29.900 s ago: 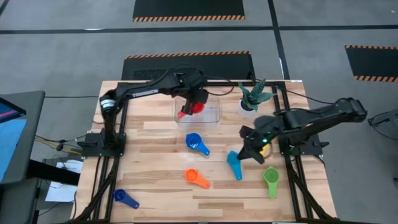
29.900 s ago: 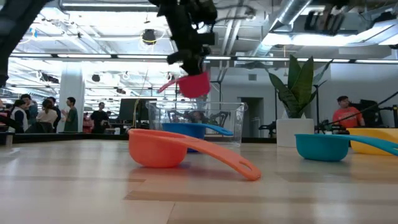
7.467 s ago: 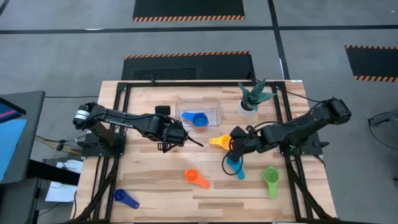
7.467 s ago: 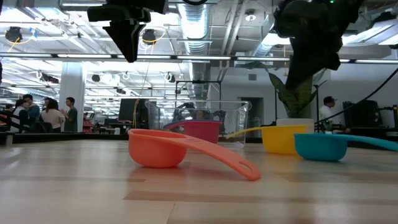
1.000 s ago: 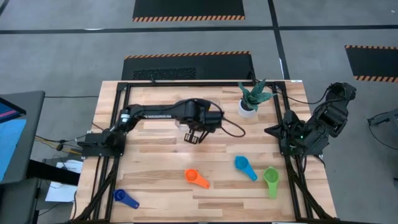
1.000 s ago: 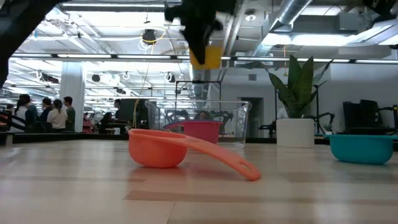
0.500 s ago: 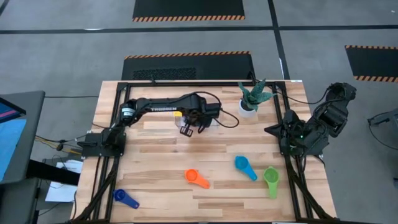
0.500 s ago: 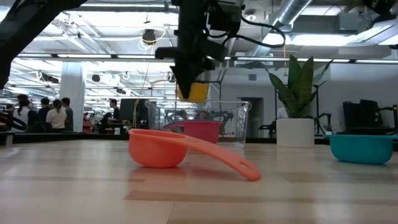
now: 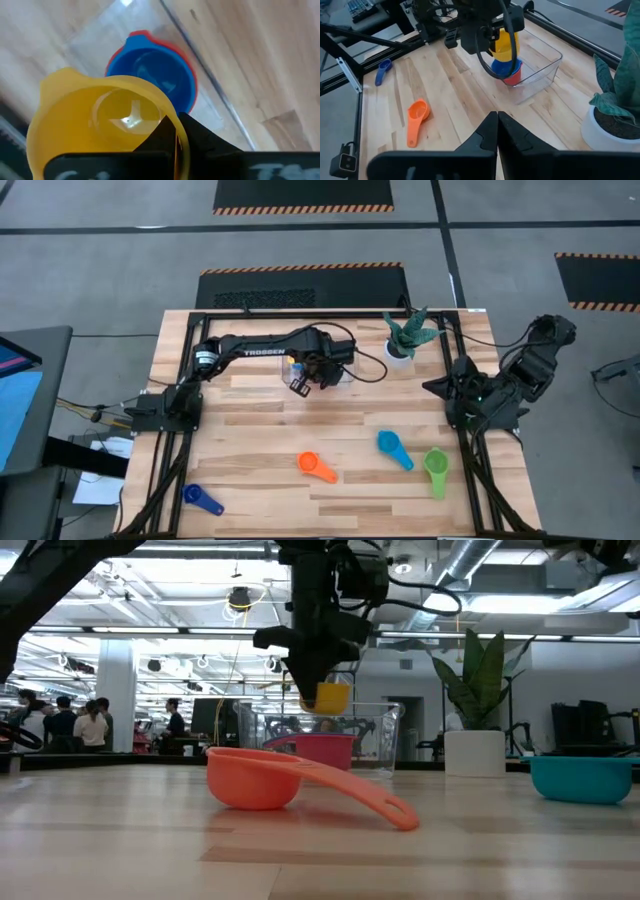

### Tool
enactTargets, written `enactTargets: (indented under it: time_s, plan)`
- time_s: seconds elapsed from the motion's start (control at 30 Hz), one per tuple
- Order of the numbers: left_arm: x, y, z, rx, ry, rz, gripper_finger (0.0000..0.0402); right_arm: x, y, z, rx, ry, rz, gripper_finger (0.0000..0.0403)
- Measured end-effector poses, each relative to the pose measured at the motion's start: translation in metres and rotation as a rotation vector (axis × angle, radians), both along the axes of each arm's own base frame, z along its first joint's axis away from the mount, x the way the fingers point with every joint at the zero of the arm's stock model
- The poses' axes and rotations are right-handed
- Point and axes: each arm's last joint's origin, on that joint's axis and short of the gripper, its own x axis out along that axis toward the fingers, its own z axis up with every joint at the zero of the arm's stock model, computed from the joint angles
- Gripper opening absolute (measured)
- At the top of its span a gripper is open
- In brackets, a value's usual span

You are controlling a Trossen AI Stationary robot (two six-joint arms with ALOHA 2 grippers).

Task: Nest measuring cups in basket
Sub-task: Stack the yellow measuring cup on top of the blue measuring cup in the transparent bin

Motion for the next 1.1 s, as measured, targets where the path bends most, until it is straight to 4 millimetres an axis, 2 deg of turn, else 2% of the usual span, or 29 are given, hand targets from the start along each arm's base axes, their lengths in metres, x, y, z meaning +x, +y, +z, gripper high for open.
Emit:
enactTargets:
  time_s: [0.23, 0.53, 0.9, 1.1]
  plan:
    - [0.002, 0.001, -0.012, -0.065, 0.021, -0.039, 0.0, 0.0, 0.0, 0.0, 0.001, 0.001, -0.001, 0.0025]
    - [0.001, -0.001, -0.032, -0.01, 0.05, -0.065, 0.0005, 0.0, 0.0, 0.0, 0.002, 0.0, -0.001, 0.0028]
    - [0.001, -0.001, -0.032, -0.029, 0.04, -0.056, 0.0038, 0.0, 0.0, 0.0, 0.003, 0.0, -0.001, 0.0023]
    - [0.001, -0.001, -0.032, -0.008, 0.035, 0.019, 0.0067, 0.0, 0.0, 0.0, 0.002, 0.001, -0.001, 0.0027]
